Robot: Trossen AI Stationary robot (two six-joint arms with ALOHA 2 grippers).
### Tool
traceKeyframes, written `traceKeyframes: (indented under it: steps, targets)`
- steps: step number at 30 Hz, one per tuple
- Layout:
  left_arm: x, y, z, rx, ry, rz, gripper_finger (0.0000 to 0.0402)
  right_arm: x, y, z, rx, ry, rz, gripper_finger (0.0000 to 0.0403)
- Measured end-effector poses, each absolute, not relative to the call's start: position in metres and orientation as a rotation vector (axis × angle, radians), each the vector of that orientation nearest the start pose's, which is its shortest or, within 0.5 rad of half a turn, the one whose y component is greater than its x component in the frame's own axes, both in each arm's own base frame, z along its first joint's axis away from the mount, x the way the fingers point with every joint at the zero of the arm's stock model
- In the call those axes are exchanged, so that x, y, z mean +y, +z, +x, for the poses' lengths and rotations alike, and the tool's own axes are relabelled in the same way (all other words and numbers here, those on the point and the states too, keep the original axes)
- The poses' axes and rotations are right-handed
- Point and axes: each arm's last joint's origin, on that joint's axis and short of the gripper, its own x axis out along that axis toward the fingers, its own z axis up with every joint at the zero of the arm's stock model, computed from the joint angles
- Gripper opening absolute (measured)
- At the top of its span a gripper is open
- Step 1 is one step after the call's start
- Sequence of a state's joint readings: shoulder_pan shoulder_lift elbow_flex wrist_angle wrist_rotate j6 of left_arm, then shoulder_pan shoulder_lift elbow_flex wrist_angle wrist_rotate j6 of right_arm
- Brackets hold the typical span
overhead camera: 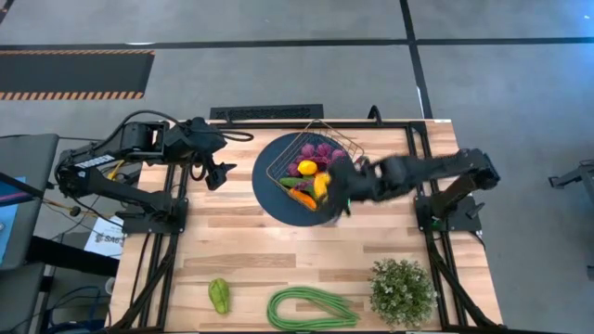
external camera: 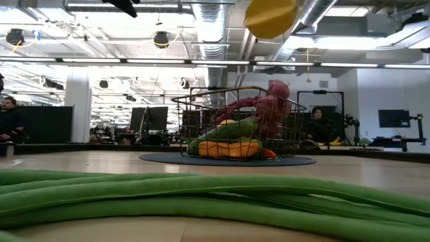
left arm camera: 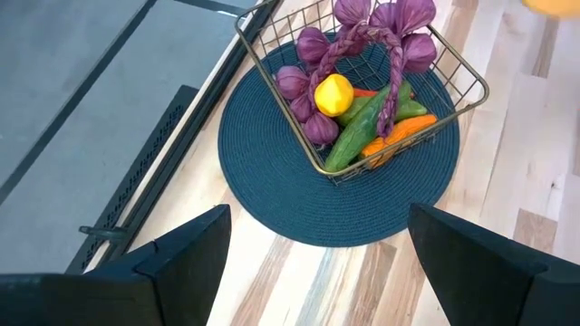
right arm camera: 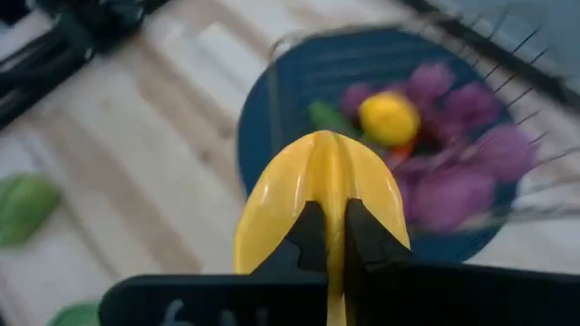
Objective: Build produce basket
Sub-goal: Put the star fruit into the wire basket
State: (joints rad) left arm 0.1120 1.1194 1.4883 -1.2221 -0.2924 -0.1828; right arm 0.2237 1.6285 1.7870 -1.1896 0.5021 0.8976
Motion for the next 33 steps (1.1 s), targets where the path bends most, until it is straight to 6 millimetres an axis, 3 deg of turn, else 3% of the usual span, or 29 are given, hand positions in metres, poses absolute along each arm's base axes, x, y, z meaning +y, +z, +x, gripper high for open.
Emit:
traceKeyframes:
  steps: [4,8,12,18,25,29,33]
  targets:
    - [0.028,0.413,0.172,0.814,0.461,-0.103,0.0322,0.017,0.391,0.31,0.761,-0.707,0.413,0.0006]
    - [0.028,0.413,0.172,0.812,0.465,-0.113,0.0322,-0.017,0.383,0.321,0.808,-0.719,0.405,0.0006]
    - [0.028,0.413,0.172,0.812,0.465,-0.114,0.0322,-0.045,0.361,0.341,0.893,-0.705,0.399,0.0006]
    - [0.028,0.413,0.172,0.811,0.472,-0.129,0.0322,-0.08,0.311,0.374,1.029,-0.691,0.392,0.0005]
    - [0.027,0.412,0.17,0.836,0.476,-0.134,0.0322,-0.1,0.255,0.404,1.146,-0.658,0.394,0.0004]
    - [0.027,0.411,0.17,0.841,0.479,-0.138,0.0322,-0.102,0.241,0.411,1.175,-0.644,0.381,0.0004]
    - [0.027,0.41,0.169,0.854,0.483,-0.139,0.0322,-0.101,0.239,0.412,1.173,-0.641,0.381,0.0015]
